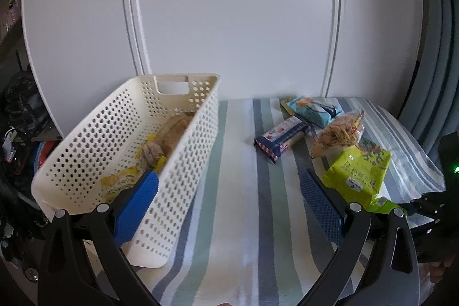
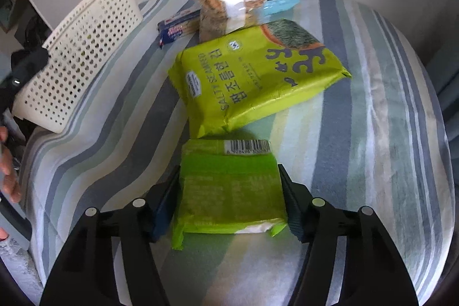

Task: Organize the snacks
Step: 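Grasp the clear round-cracker bag with the left gripper while the right holds the green pack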

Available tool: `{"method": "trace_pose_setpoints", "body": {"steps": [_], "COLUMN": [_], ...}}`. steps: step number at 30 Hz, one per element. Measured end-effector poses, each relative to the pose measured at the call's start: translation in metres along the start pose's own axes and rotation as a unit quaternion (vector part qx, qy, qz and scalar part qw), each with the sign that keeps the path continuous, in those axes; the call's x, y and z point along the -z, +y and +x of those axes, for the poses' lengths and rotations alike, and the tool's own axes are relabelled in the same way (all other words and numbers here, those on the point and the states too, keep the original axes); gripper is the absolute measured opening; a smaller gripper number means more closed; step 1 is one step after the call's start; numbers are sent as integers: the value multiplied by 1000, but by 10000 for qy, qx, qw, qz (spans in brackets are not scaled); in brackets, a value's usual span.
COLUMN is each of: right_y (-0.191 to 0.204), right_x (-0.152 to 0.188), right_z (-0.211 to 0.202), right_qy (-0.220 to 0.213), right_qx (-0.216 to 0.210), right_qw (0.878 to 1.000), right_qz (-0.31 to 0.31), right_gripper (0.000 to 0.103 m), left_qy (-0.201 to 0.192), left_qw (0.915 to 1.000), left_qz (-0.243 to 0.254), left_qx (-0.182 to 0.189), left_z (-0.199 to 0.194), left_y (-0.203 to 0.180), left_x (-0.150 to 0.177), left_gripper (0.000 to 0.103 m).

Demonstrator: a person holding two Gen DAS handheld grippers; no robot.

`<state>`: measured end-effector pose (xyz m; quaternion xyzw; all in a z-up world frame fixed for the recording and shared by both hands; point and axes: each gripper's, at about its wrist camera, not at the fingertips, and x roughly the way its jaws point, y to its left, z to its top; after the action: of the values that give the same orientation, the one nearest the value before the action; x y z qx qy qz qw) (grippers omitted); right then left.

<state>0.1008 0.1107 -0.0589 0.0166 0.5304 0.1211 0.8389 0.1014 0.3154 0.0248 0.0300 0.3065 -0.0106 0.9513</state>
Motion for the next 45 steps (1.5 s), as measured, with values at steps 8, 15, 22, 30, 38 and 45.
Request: {"method": "trace_pose_setpoints", "body": {"steps": [8, 15, 22, 30, 38, 45], "right_y": [-39, -83, -105, -111, -111, -112], "right_x": [-3, -6, -9, -8, -7, -8], "right_z": [-20, -29, -40, -40, -41, -39], "right_qy": [-374, -614, -874, -901, -889, -889], "right_qx": [-201, -19, 60, -78, -175, -235], "right_qw": [9980, 9931, 9871, 9848, 9855, 9852], "right_qz": [471, 997, 1341, 1483, 1432, 1446], "right_gripper": [63, 63, 63, 63, 63, 63], "left_qy": [306, 437, 760, 1206, 1521, 1809], "left_qw": [9992, 9953, 9853, 9750, 9704, 9635], "left_qz": [36, 584, 978, 997, 932, 560], "left_qx": [263, 635, 1178, 1578, 1630, 1894], "left_z": [16, 40, 77, 117, 151, 178], "left_y": [-22, -82, -132, -157, -162, -155], "left_x": [-10, -24, -39, -44, -45, -40], "left_gripper": [100, 100, 100, 100, 100, 100]}}
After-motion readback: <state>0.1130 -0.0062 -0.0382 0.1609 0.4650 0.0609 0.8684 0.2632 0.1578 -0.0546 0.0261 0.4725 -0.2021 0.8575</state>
